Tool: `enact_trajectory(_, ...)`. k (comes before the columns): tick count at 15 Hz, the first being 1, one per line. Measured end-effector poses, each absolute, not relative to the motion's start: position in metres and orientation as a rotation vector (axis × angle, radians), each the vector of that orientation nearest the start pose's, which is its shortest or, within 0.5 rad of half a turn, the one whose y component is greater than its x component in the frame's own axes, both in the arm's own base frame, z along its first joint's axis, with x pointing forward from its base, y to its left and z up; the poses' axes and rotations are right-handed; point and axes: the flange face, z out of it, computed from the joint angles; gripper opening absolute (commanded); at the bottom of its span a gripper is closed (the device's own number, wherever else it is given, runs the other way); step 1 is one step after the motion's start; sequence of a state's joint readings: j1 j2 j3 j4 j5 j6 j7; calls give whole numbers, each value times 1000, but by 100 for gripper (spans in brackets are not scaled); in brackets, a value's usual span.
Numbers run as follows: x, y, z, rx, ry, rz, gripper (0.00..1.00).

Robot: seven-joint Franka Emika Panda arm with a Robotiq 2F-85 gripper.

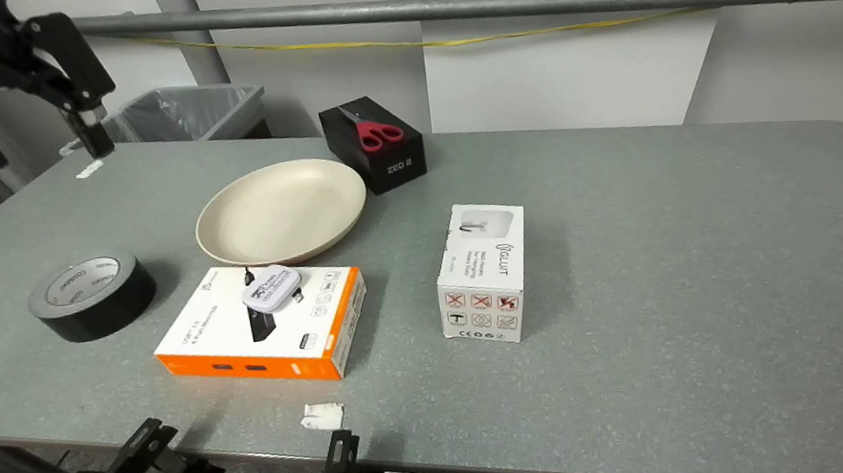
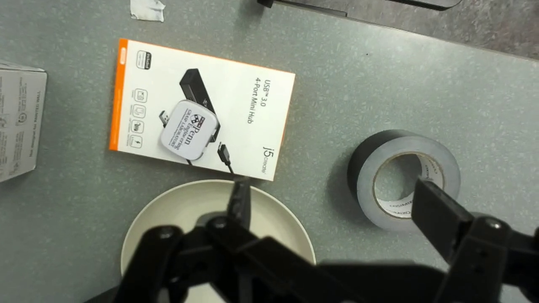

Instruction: Put the black masking tape on the white plate

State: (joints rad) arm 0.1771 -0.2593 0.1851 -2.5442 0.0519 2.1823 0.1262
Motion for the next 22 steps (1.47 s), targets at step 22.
enact_trajectory(22, 452, 245, 173, -3095, -587, 367, 66)
